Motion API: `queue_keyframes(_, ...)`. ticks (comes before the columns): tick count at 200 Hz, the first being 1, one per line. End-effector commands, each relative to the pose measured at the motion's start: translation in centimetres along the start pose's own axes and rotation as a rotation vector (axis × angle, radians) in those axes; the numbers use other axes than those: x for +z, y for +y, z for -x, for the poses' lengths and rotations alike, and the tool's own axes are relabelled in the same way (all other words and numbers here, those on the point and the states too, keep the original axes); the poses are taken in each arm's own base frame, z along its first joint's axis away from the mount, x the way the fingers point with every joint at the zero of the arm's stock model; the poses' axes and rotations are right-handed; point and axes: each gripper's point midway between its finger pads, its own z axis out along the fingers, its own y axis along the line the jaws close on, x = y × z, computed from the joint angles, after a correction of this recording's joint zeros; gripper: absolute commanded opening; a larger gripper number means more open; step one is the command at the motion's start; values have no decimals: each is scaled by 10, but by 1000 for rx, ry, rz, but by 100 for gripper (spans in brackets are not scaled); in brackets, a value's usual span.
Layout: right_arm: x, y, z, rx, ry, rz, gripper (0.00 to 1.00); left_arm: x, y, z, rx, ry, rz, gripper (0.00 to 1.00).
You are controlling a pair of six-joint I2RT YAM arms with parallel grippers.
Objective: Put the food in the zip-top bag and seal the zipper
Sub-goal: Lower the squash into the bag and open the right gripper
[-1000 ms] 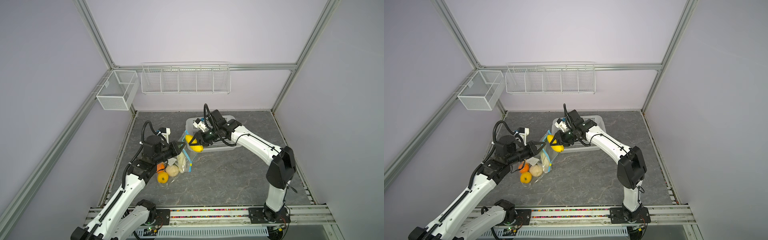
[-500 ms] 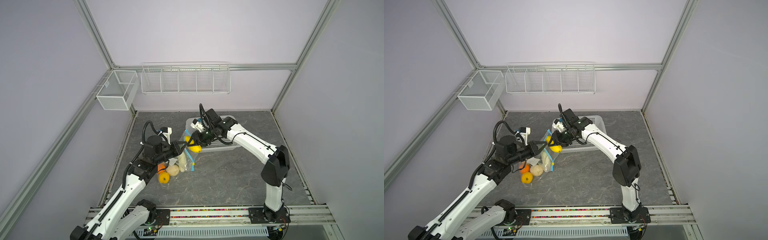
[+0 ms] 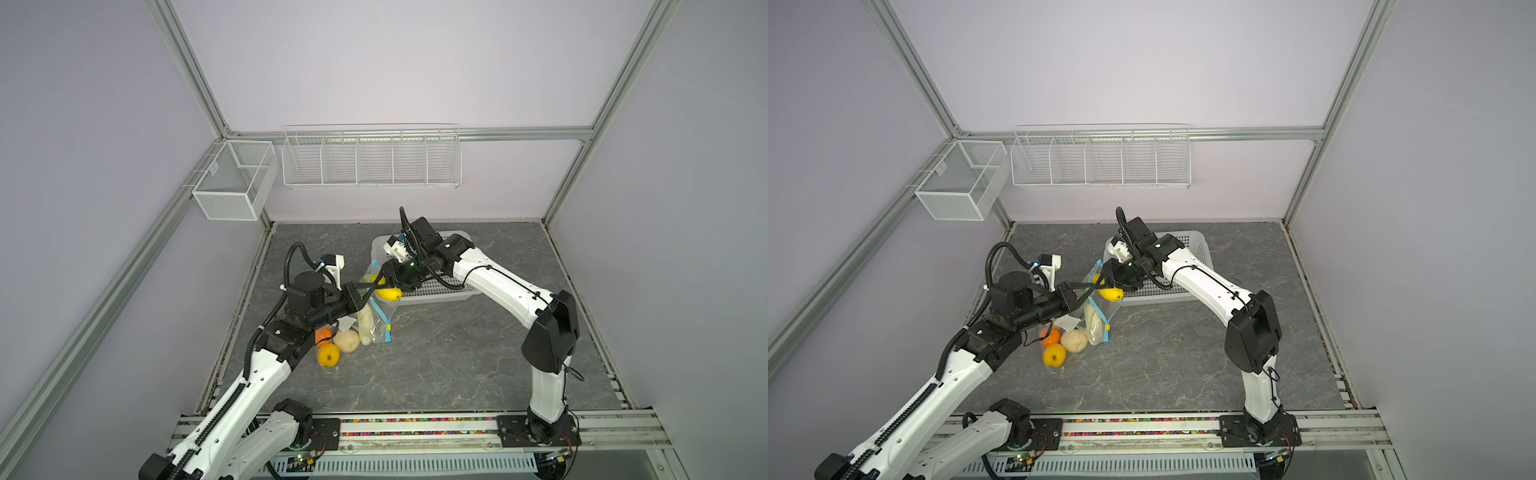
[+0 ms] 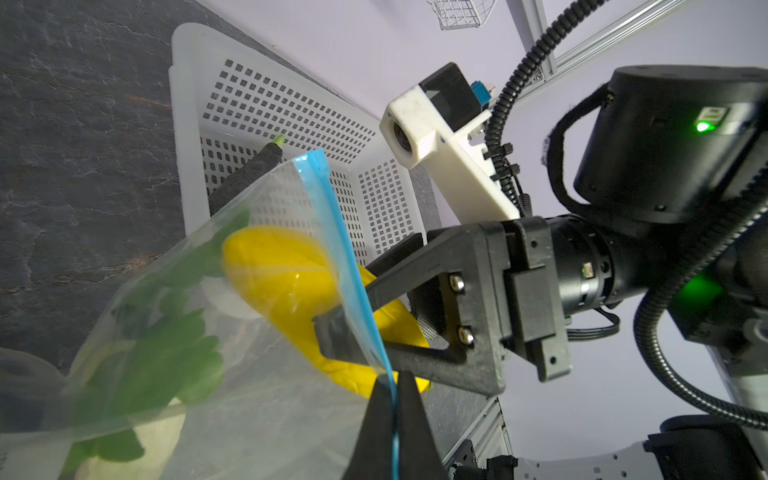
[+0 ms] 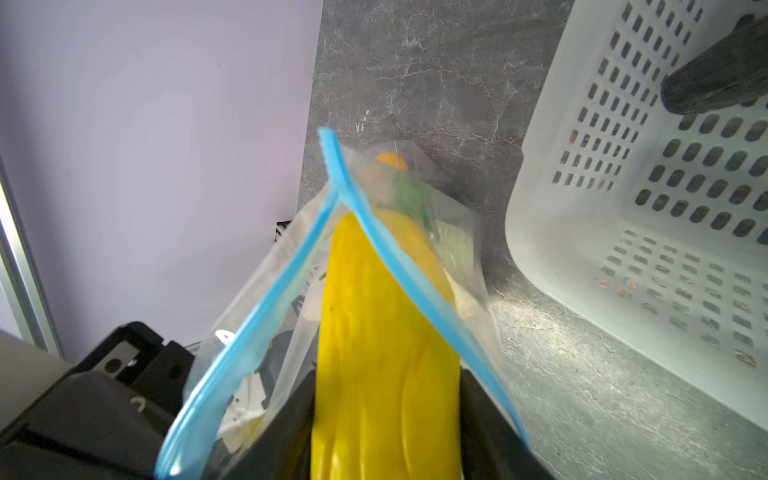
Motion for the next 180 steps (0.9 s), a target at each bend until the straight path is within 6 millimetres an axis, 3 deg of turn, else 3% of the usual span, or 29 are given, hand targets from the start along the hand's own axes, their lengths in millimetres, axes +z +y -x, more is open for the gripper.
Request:
queue_keyframes(1,5,5,5,3,-19,7,56,-5,-10,1,15,-9,-34,0)
queue_keyframes(73,1,9,4,-10,-32,8,60,-9,-6,-1,15,-22,-25,0)
queue_keyframes(107,-24,15,4,-57,-125,-16,60,-8,1,-3,20,-23,0,0)
queue_keyframes(129,-43,6,6,-89,-208,-81,60,-8,5,-2,29,-30,21,0)
queue_keyframes(180,-66,-8,13,-172,-352,-176,59,-4,16,-4,23,-28,58,0)
